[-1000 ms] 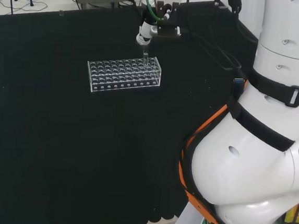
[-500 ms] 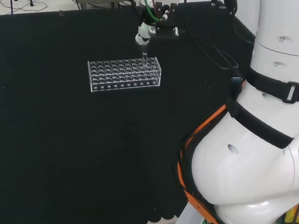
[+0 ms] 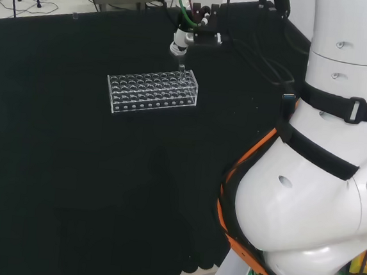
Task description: Put the test tube back in the rack.
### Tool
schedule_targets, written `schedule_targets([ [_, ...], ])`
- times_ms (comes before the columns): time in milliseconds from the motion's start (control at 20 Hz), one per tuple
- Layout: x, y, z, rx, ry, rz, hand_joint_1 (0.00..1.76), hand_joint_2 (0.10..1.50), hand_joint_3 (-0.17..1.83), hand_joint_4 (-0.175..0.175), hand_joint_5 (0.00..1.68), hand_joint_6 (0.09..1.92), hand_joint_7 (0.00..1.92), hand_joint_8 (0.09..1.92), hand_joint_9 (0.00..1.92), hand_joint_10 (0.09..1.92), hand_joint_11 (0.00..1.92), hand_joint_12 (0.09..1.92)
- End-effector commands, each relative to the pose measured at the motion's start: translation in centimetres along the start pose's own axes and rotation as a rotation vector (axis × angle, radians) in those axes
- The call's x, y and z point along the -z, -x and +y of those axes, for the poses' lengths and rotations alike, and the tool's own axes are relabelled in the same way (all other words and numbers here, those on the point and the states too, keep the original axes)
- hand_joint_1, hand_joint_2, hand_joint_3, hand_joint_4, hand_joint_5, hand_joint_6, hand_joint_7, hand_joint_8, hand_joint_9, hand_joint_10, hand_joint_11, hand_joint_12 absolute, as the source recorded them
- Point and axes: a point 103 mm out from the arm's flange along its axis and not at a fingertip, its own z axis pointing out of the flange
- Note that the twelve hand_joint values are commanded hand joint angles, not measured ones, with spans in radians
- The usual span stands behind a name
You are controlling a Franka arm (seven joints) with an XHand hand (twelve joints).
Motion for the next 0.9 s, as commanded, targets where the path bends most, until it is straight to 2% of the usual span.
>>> schedule_targets([
  [50, -0.2, -0.2, 0.1, 0.009, 0.0, 0.01, 1.25, 0.58, 0.68, -0.175, 1.5, 0.23, 1.8, 0.36, 1.65, 0.71, 1.43, 0.91],
  [400, -0.4, -0.6, 0.4, 0.004, -0.009, 0.003, 1.25, 0.58, 0.68, -0.175, 1.5, 0.22, 1.8, 0.36, 1.65, 0.71, 1.43, 0.91],
  [550, -0.6, 0.1, 0.6, 0.002, -0.013, 0.012, 1.25, 0.58, 0.68, -0.175, 1.5, 0.22, 1.8, 0.36, 1.65, 0.71, 1.43, 0.91],
  [650, -0.8, -0.5, 0.7, -0.001, -0.012, 0.005, 1.25, 0.58, 0.68, -0.175, 1.5, 0.22, 1.8, 0.36, 1.65, 0.71, 1.43, 0.91],
  [900, -1.0, 0.7, 0.7, -0.001, -0.016, 0.017, 1.25, 0.58, 0.68, -0.175, 1.5, 0.22, 1.8, 0.36, 1.65, 0.72, 1.43, 0.91],
])
